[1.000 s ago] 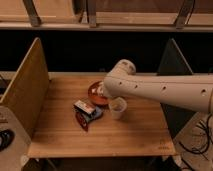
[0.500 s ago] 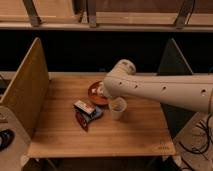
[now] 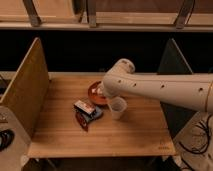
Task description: Push the eraser across the table
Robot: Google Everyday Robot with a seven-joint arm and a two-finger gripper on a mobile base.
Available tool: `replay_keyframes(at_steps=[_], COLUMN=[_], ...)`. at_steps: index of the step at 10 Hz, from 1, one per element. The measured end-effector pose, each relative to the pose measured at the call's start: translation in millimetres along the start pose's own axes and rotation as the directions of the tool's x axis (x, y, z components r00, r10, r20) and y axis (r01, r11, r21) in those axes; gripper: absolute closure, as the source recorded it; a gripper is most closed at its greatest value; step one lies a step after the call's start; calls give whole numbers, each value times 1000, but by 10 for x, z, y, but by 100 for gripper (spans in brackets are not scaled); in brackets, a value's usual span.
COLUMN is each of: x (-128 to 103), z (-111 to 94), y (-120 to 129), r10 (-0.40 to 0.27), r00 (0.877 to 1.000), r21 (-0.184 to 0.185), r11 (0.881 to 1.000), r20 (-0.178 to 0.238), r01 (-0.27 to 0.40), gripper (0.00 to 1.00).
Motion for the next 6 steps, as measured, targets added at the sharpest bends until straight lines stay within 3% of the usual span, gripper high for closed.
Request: replay_keyframes(at_steps=[4, 6], x=[-360, -490], z=[90, 110], y=[206, 363], r10=[8, 12], r00=[997, 996], r21=[-93, -156], r11=[996, 988], r20=[74, 91], r01=[-1, 3], gripper=[95, 100])
